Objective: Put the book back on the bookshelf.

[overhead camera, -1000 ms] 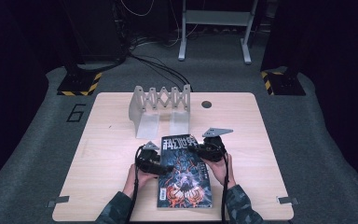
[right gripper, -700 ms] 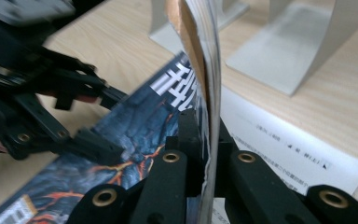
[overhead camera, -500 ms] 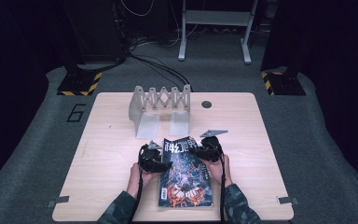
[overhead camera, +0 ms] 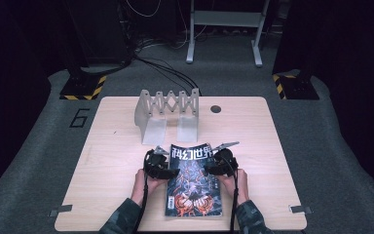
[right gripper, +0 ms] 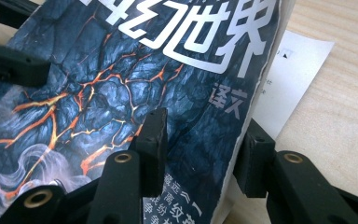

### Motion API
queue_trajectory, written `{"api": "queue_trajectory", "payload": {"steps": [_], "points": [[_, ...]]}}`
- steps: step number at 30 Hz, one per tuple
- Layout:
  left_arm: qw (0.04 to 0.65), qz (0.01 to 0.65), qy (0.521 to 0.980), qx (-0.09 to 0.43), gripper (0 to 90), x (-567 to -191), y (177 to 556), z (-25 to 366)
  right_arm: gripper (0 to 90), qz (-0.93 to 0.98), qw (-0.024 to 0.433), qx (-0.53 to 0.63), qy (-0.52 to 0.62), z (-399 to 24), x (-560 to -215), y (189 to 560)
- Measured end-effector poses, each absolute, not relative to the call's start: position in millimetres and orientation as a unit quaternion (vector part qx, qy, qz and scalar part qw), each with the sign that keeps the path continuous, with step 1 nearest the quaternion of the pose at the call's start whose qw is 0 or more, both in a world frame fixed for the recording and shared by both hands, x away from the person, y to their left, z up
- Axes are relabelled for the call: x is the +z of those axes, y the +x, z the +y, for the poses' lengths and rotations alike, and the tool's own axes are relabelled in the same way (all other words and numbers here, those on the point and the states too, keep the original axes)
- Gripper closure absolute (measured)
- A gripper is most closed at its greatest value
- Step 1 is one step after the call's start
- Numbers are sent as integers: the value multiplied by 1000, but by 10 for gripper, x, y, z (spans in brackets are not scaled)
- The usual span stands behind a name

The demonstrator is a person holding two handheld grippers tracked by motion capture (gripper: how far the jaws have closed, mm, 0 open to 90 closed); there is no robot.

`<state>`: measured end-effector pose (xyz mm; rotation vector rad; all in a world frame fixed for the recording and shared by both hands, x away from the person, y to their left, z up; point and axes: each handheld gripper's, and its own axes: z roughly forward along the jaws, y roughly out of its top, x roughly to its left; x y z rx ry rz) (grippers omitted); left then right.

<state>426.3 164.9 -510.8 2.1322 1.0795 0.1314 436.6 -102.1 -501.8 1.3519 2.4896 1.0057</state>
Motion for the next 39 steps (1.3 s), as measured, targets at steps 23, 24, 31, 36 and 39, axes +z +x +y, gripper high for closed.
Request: {"api": "queue_trajectory", "payload": {"steps": [23,24,31,36,39], "points": [[329,374,867,2,408,-5026,4631,1390,692,817,50,366,443,-1099,-5073,4389],[327,372,868,5,424,-5018,4636,1387,692,817,51,366,443,-1098,-5074,4387],[330,369,869,4,567,-4987,4641,1364,694,814,52,369,445,-1098,-5079,4386],[333,365,869,2,622,-4981,4628,1358,692,815,52,367,445,-1099,-5076,4382],[350,367,862,4,644,-4989,4605,1375,672,812,46,373,446,-1110,-5082,4387]]}}
